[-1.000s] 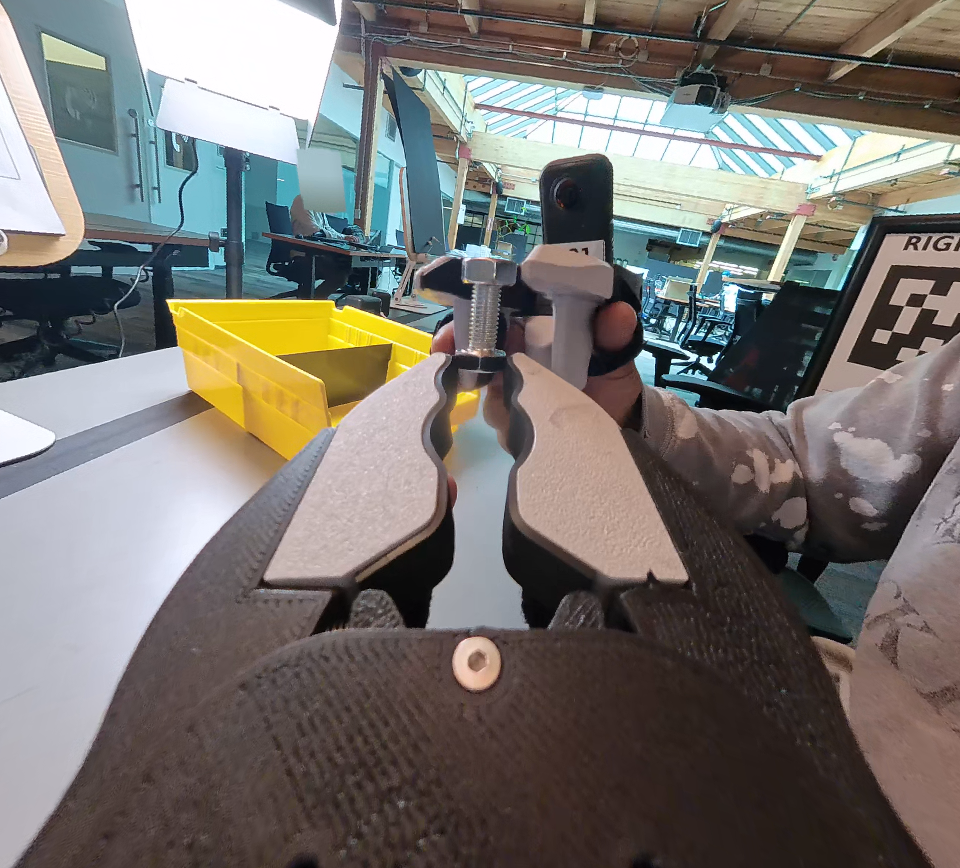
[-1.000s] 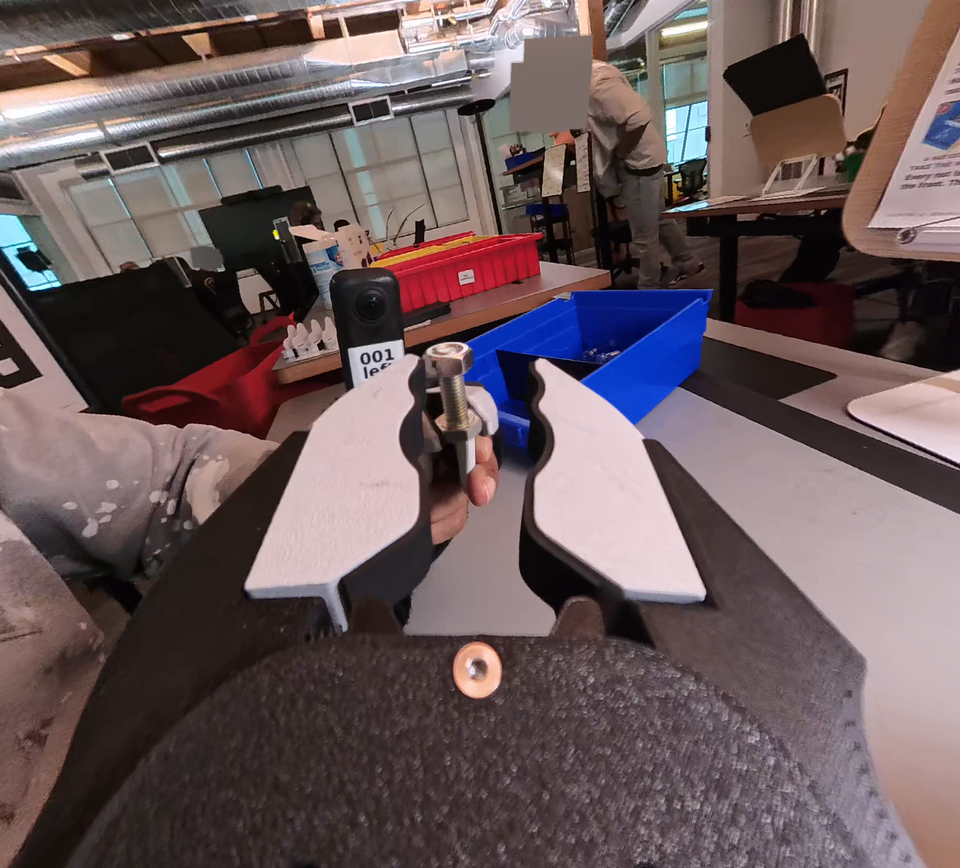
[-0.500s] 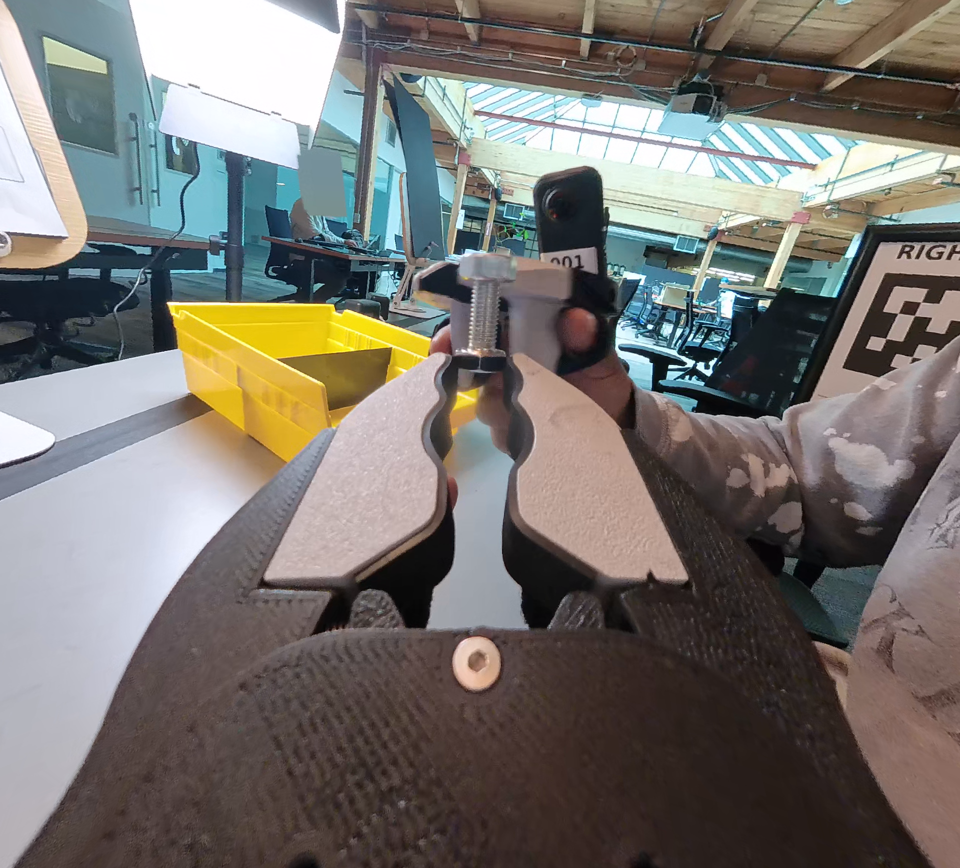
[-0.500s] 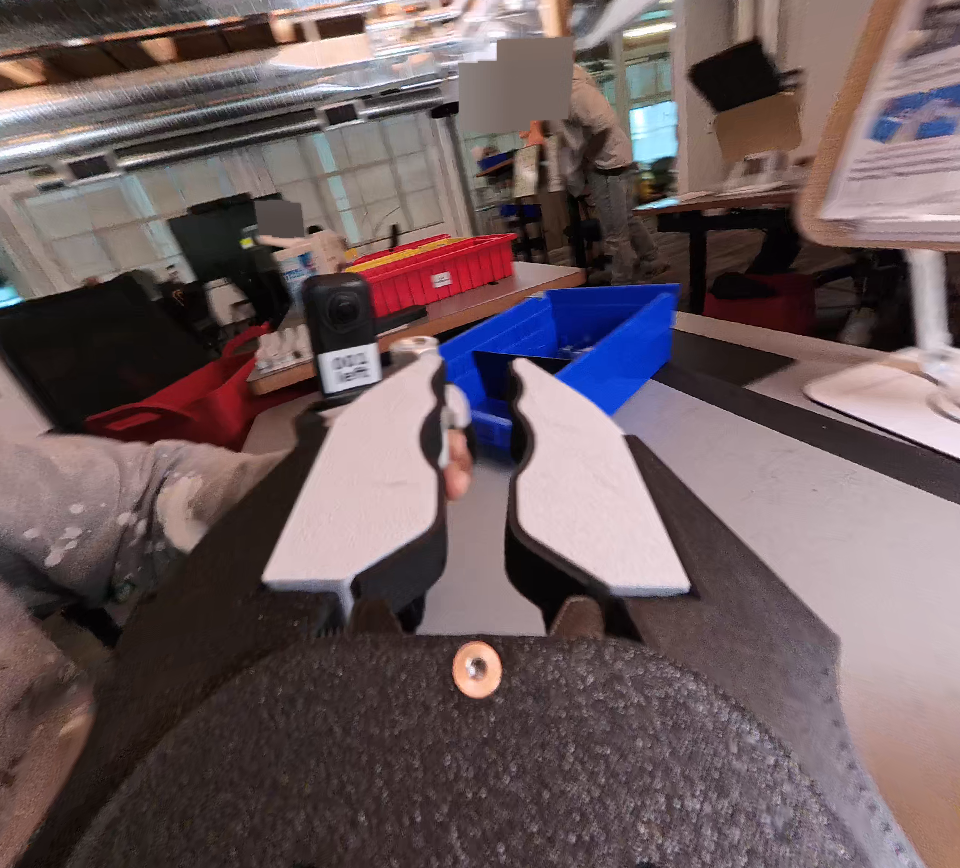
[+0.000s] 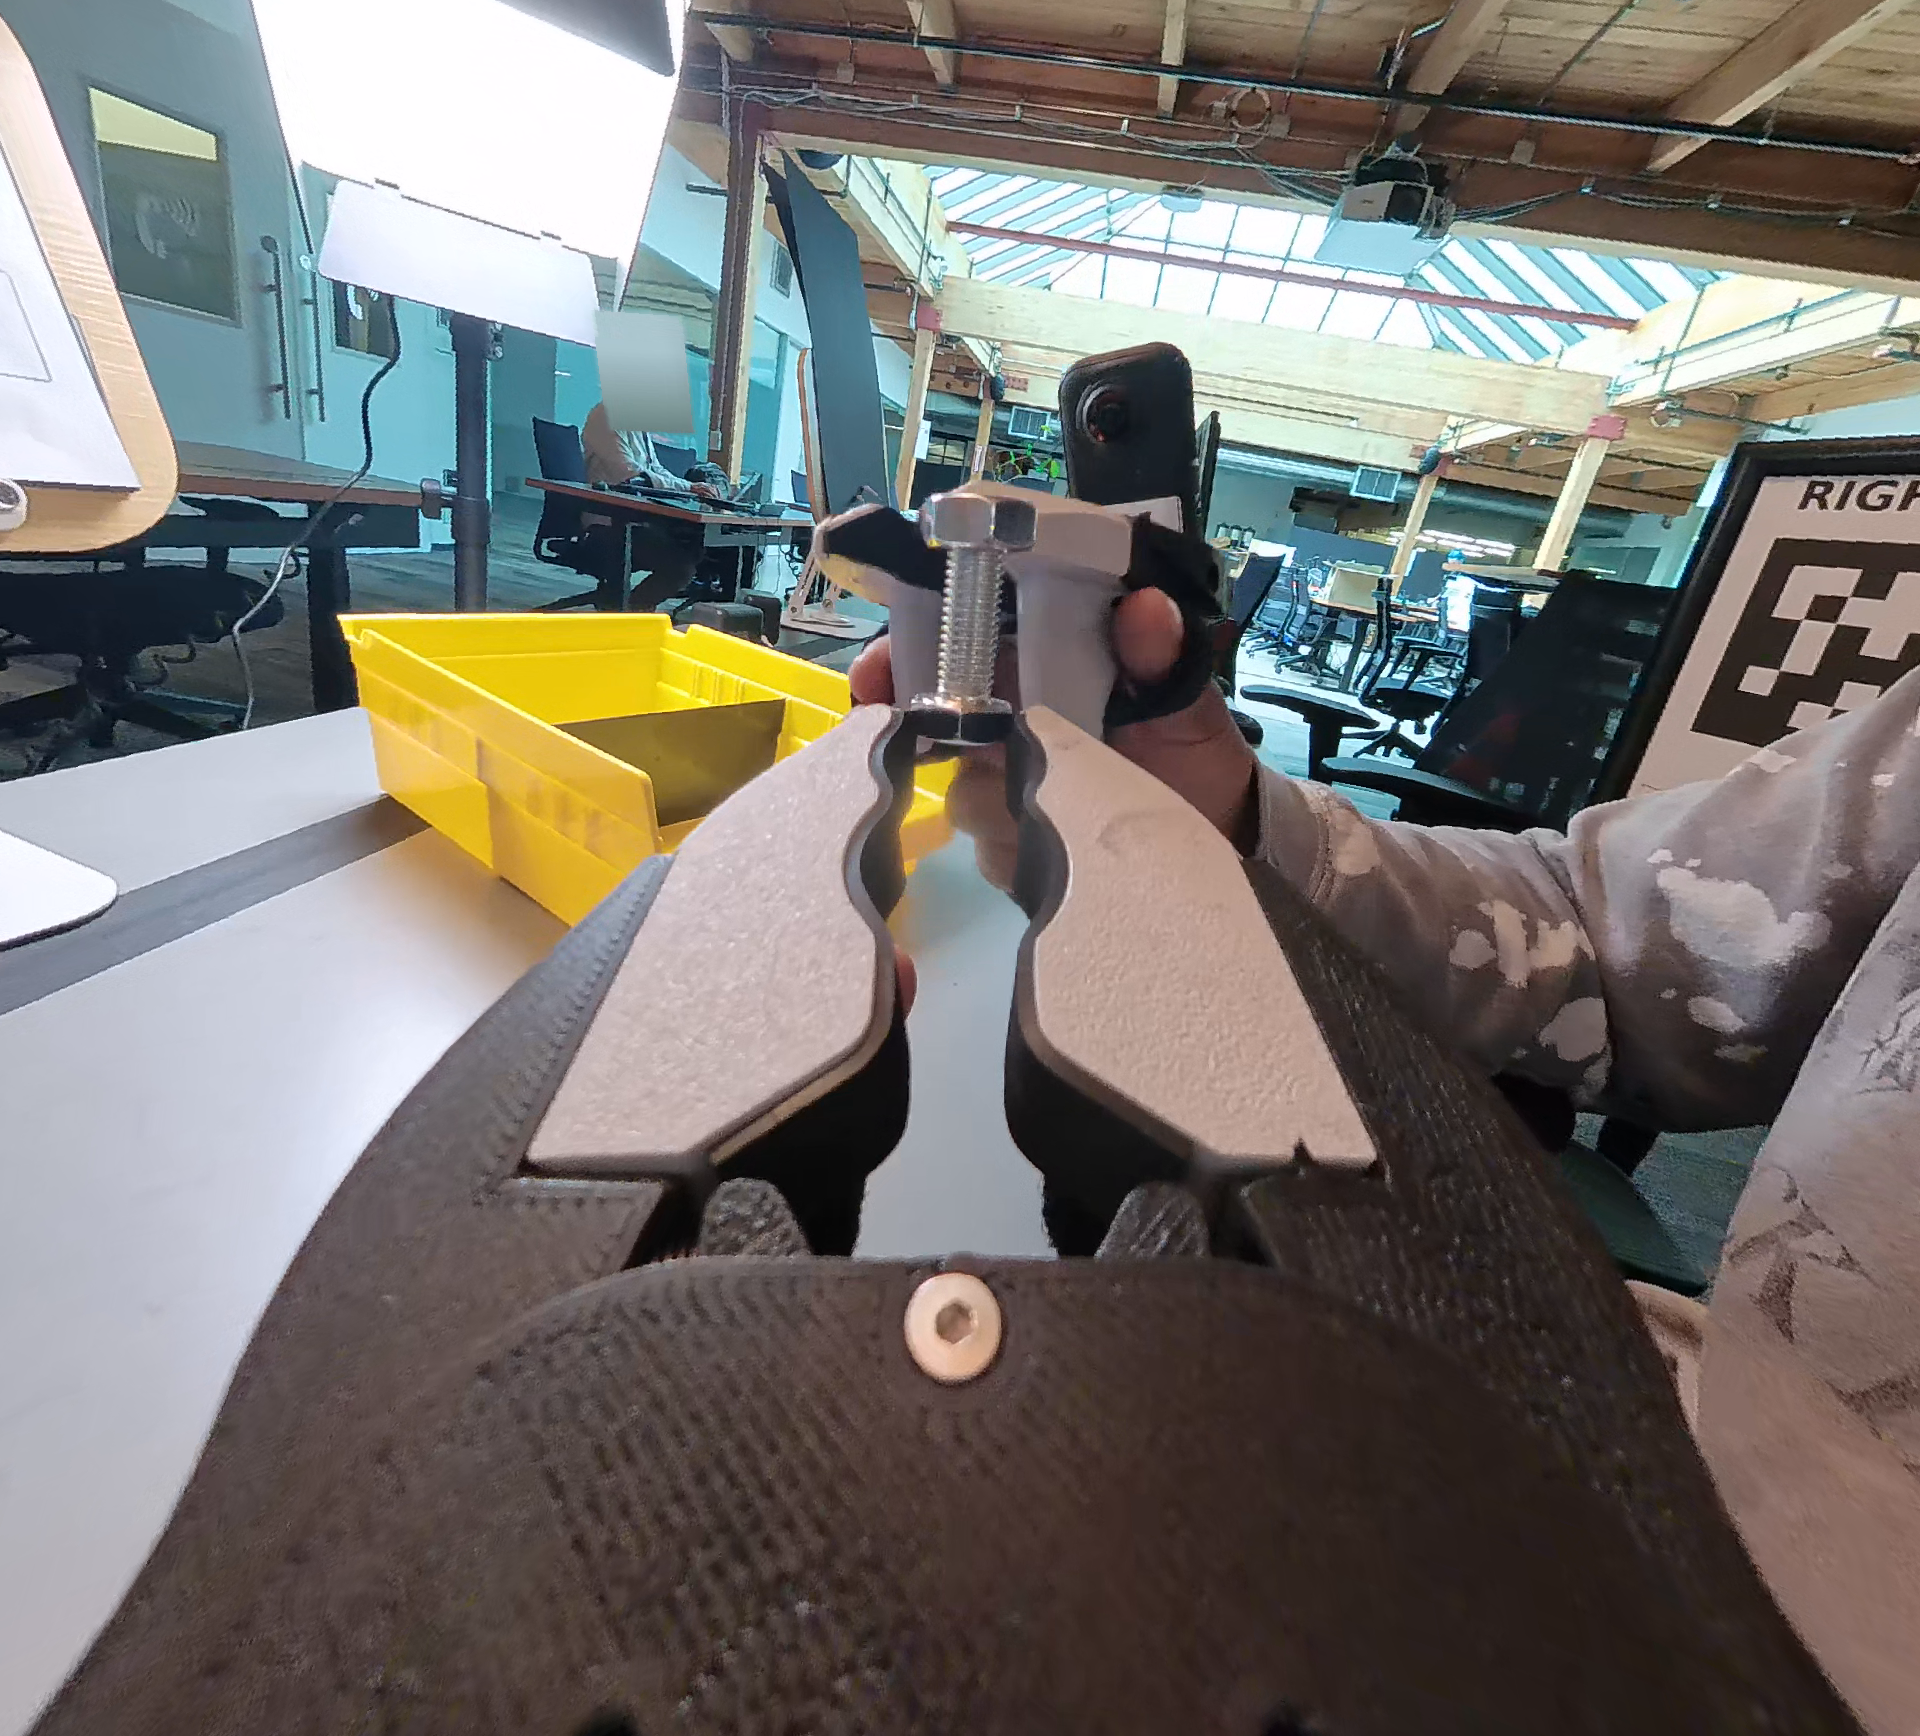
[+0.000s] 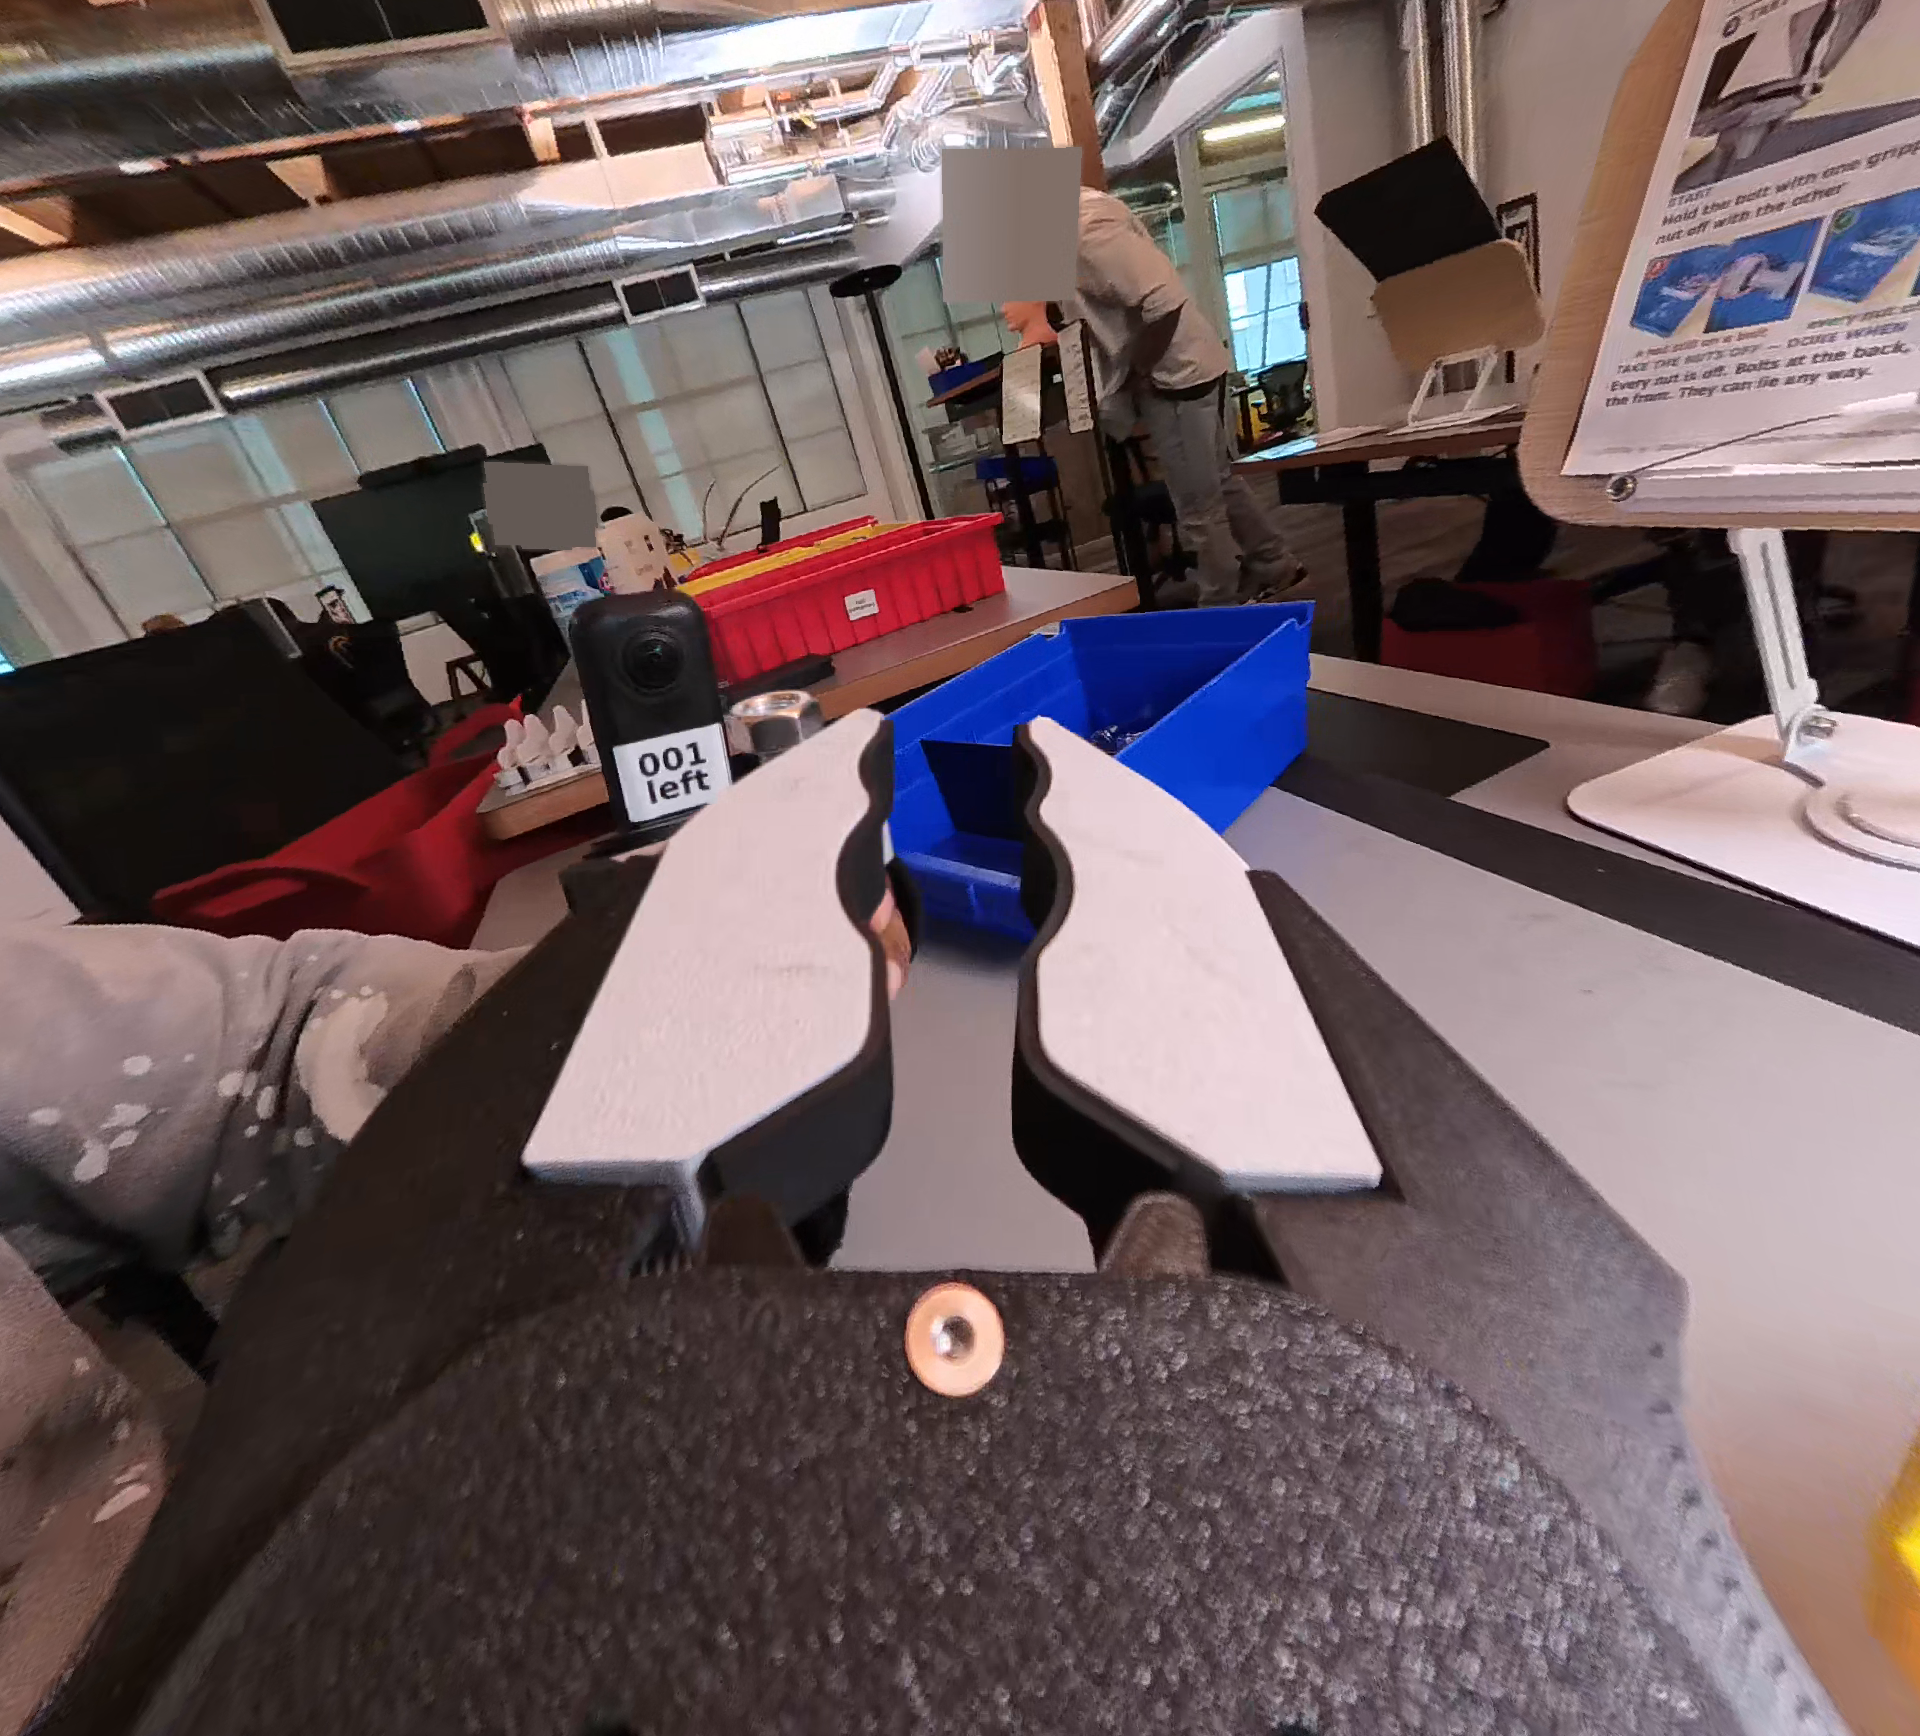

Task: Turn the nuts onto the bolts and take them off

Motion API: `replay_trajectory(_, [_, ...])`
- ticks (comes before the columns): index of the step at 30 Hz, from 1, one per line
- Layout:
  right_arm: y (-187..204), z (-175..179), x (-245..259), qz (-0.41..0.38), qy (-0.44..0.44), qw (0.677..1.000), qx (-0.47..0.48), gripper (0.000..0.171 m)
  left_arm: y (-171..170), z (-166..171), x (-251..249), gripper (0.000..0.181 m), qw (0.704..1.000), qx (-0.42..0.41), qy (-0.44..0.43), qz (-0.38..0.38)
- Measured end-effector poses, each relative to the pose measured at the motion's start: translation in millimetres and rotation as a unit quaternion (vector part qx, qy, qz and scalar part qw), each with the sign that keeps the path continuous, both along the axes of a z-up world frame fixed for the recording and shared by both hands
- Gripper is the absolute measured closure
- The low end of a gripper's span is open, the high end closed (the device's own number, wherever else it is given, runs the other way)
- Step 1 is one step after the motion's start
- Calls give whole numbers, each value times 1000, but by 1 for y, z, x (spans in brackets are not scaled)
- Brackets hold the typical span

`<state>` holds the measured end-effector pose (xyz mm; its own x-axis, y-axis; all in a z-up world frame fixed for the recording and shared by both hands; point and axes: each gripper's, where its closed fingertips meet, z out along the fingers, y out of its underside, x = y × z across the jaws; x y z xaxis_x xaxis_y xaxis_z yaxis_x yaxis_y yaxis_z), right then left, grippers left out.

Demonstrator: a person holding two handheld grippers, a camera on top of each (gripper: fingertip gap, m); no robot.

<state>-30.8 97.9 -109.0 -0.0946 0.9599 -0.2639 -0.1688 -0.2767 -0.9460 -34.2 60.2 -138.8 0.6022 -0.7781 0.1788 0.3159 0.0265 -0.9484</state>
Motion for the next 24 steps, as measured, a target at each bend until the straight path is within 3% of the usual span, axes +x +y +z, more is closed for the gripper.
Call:
replay_trajectory(5, [-26, 1, -8, 39, -8, 999, 28, 136, 1, -3, 2, 164, 1000, -5, 0, 0])
replay_trajectory(8, [-24, 0, -8, 37, -7, 999, 23, 140, 0, -1, 1, 164, 1000, -4, -8, -1])
replay_trajectory(9, [-16, 1, -6, 18, -5, 1000, 14, 155, -1, 1, 1, 164, 1000, -1, -13, -7])
replay_trajectory(10, [-8, 3, -3, 2, 4, 1000, 15, 158, -1, 2, 0, 164, 1000, 1, -12, -5])
replay_trajectory(16, [-30, 5, -6, 53, -2, 998, 30, 136, -1, 0, 3, 164, 1000, 2, -7, -4])
replay_trajectory(20, [-28, 2, -8, 54, -4, 998, 21, 139, -2, 1, 3, 164, 1000, 3, -7, -3])
replay_trajectory(21, [-21, 3, -6, 38, -2, 999, 14, 152, -3, 3, 1, 164, 1000, 7, -12, -7])
replay_trajectory(22, [-14, 5, -3, 20, 7, 1000, 15, 154, -2, 4, 0, 164, 1000, 7, -9, -3])
replay_trajectory(24, [-12, 6, -1, 25, 8, 1000, 16, 148, -3, 5, 0, 164, 1000, 10, -9, -2])
